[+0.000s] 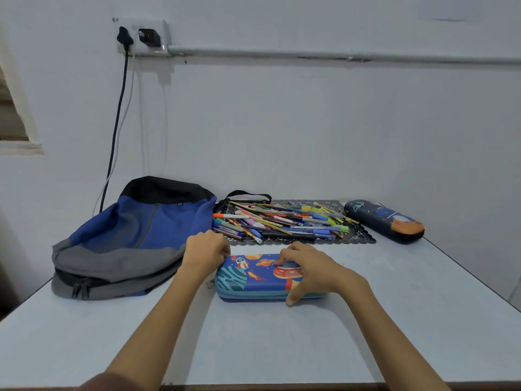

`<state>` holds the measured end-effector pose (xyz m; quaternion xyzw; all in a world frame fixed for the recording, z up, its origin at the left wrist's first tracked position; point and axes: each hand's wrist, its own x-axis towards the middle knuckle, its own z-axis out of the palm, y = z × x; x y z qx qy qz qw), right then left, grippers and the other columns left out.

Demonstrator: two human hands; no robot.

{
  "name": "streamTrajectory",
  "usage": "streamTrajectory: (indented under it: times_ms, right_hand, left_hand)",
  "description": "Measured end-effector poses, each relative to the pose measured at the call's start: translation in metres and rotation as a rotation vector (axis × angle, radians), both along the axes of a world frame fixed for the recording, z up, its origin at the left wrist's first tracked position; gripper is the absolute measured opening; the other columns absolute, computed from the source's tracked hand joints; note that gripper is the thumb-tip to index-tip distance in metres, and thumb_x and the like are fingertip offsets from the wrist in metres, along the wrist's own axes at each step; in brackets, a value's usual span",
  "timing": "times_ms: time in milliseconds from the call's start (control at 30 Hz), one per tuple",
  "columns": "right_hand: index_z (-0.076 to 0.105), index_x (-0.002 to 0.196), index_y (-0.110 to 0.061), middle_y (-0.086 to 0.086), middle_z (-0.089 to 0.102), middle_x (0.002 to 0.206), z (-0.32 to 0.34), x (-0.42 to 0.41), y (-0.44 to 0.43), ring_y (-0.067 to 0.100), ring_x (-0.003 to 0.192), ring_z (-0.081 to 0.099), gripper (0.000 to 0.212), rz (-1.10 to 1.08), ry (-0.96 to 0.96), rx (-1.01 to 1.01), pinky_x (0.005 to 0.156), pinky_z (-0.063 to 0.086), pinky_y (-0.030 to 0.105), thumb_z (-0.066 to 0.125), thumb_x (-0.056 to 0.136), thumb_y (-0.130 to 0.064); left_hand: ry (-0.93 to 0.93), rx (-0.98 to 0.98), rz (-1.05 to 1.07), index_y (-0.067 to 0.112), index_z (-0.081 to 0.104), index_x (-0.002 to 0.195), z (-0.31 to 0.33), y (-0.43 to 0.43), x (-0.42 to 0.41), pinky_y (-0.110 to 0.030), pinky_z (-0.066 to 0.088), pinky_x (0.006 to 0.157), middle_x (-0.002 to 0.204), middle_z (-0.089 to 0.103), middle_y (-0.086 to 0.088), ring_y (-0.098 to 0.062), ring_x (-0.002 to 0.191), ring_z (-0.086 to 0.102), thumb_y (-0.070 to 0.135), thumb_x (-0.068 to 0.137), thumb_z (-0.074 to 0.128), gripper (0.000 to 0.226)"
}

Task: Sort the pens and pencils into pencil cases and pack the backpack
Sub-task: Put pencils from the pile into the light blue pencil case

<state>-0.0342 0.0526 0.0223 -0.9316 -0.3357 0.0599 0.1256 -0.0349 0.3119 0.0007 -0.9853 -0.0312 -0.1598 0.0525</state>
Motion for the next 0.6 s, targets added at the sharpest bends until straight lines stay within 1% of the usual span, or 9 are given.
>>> streamTrajectory:
  times_ms: [133, 167, 233, 267, 333, 400, 433, 500, 600]
  right_hand:
    - [0.048, 0.127, -0.039, -0.008, 0.04, 0.131, 0.002, 0.001, -0.001, 0.015, 0.118, 0.04, 0.073, -0.003, 0.015, -0.01, 0.092, 0.044, 0.035, 0.085, 0.065, -0.046]
    - [0.048, 0.127, -0.039, -0.009, 0.04, 0.131, 0.004, 0.002, -0.001, 0.015, 0.118, 0.04, 0.072, -0.002, 0.022, -0.015, 0.092, 0.044, 0.036, 0.085, 0.065, -0.047]
    - [0.048, 0.128, -0.04, -0.01, 0.04, 0.131, 0.008, 0.003, -0.002, 0.014, 0.119, 0.04, 0.07, -0.004, 0.037, -0.032, 0.093, 0.043, 0.036, 0.083, 0.067, -0.049]
    - [0.049, 0.128, -0.041, -0.01, 0.041, 0.13, 0.011, 0.004, -0.003, 0.014, 0.118, 0.041, 0.069, -0.002, 0.042, -0.036, 0.094, 0.043, 0.036, 0.082, 0.068, -0.051]
    - [0.052, 0.126, -0.042, -0.012, 0.044, 0.129, 0.016, 0.006, -0.005, 0.013, 0.117, 0.044, 0.065, 0.009, 0.047, -0.02, 0.094, 0.044, 0.036, 0.08, 0.068, -0.052]
    - [0.055, 0.125, -0.042, -0.015, 0.048, 0.129, 0.021, 0.009, -0.006, 0.011, 0.116, 0.046, 0.061, 0.019, 0.067, 0.013, 0.095, 0.046, 0.035, 0.079, 0.07, -0.052]
    - [0.055, 0.123, -0.043, -0.016, 0.05, 0.128, 0.023, 0.011, -0.006, 0.01, 0.114, 0.048, 0.059, 0.02, 0.079, 0.024, 0.094, 0.048, 0.035, 0.079, 0.07, -0.051]
    - [0.055, 0.119, -0.044, -0.016, 0.054, 0.125, 0.024, 0.015, -0.007, 0.009, 0.111, 0.052, 0.055, 0.013, 0.102, 0.052, 0.093, 0.051, 0.035, 0.079, 0.07, -0.051]
    - [0.057, 0.118, -0.04, -0.017, 0.058, 0.123, 0.02, 0.019, -0.015, 0.006, 0.114, 0.054, 0.054, -0.02, 0.165, 0.202, 0.097, 0.05, 0.034, 0.08, 0.07, -0.05]
  left_hand:
    - [0.018, -0.014, -0.042, 0.036, 0.068, 0.112, 0.002, 0.001, 0.0, -0.028, 0.049, 0.072, 0.11, 0.07, 0.007, -0.013, 0.098, 0.062, 0.032, 0.094, 0.059, 0.021]
    - [0.021, -0.07, -0.071, 0.034, 0.065, 0.117, 0.003, 0.001, 0.0, -0.029, 0.05, 0.075, 0.113, 0.069, 0.009, -0.013, 0.102, 0.062, 0.03, 0.095, 0.058, 0.024]
    - [0.055, -0.265, -0.21, 0.031, 0.06, 0.127, 0.009, -0.005, -0.002, -0.032, 0.051, 0.088, 0.125, 0.064, 0.007, -0.013, 0.113, 0.058, 0.029, 0.097, 0.055, 0.03]
    - [0.12, -0.364, -0.313, 0.03, 0.058, 0.13, 0.013, -0.011, -0.005, -0.033, 0.048, 0.095, 0.131, 0.06, 0.007, -0.013, 0.119, 0.055, 0.035, 0.098, 0.054, 0.033]
    - [0.366, -0.475, -0.456, 0.031, 0.053, 0.135, 0.021, -0.026, -0.009, -0.034, 0.042, 0.103, 0.136, 0.052, 0.008, -0.011, 0.123, 0.048, 0.054, 0.09, 0.057, 0.051]
    - [0.562, -0.442, -0.477, 0.031, 0.045, 0.141, 0.026, -0.037, -0.009, -0.034, 0.042, 0.104, 0.138, 0.046, 0.009, -0.012, 0.122, 0.045, 0.063, 0.079, 0.065, 0.073]
    - [0.581, -0.41, -0.474, 0.031, 0.042, 0.142, 0.027, -0.038, -0.007, -0.033, 0.042, 0.104, 0.138, 0.045, 0.009, -0.012, 0.121, 0.045, 0.064, 0.076, 0.068, 0.079]
    - [0.564, -0.366, -0.472, 0.032, 0.043, 0.142, 0.029, -0.037, -0.003, -0.032, 0.043, 0.102, 0.137, 0.046, 0.009, -0.012, 0.12, 0.045, 0.067, 0.073, 0.069, 0.082]
    - [0.568, -0.292, -0.482, 0.031, 0.041, 0.144, 0.031, -0.035, 0.0, -0.034, 0.039, 0.104, 0.133, 0.041, 0.009, -0.013, 0.123, 0.041, 0.072, 0.072, 0.065, 0.085]
